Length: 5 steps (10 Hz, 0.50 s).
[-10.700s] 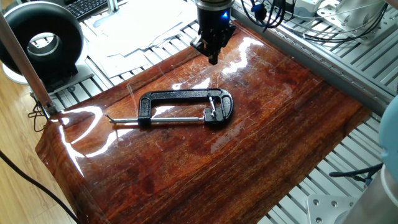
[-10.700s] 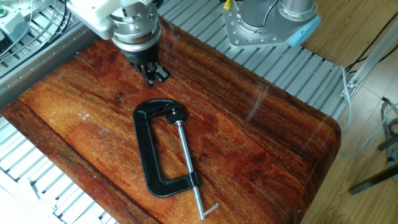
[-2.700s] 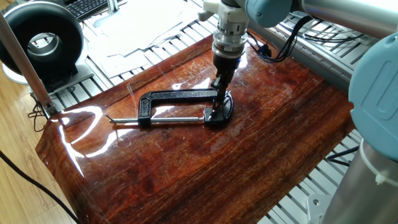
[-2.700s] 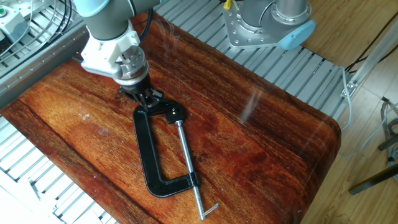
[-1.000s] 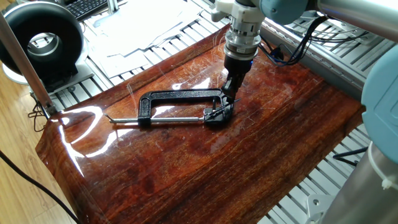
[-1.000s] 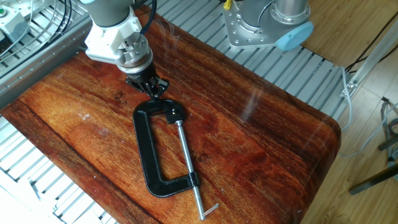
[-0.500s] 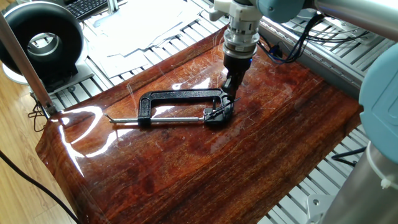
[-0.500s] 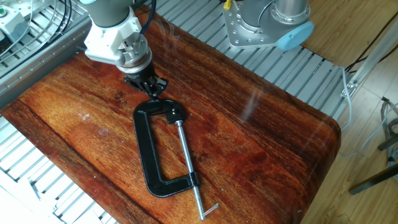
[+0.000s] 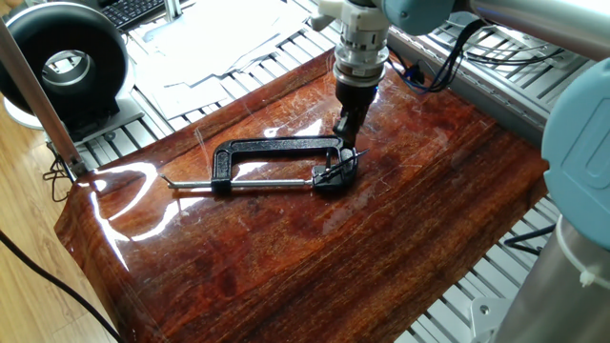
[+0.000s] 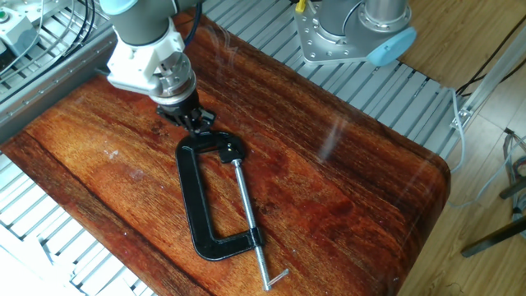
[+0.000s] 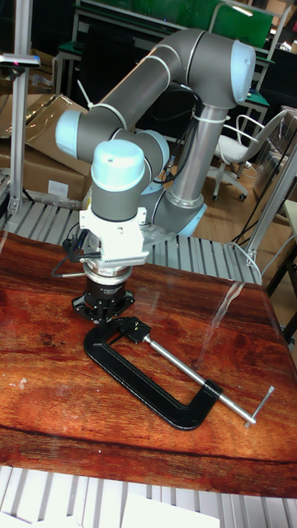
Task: Turn the hands of a clock
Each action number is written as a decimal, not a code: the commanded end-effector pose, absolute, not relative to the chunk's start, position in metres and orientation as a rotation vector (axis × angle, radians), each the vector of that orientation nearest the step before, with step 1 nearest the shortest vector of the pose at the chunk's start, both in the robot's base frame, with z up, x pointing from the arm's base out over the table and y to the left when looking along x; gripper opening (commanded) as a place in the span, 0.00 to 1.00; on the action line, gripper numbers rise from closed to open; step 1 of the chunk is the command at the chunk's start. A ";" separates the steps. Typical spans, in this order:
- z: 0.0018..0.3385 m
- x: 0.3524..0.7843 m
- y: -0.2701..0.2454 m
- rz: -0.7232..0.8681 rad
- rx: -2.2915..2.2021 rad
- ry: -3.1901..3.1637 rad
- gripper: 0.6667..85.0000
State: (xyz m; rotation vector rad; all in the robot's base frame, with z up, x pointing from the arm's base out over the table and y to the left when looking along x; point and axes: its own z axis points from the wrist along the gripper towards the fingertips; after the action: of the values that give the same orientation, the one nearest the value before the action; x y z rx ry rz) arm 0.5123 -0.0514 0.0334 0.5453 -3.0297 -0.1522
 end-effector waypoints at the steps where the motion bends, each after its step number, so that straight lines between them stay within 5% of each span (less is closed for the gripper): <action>1: 0.037 0.529 -0.053 -0.113 0.577 -3.058 0.00; 5: 0.036 0.542 -0.060 -0.051 0.687 -3.075 0.00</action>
State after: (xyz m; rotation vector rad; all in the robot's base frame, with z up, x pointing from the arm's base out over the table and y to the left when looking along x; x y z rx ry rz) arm 0.5296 -0.0590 0.0348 0.6281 -3.0484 -0.0699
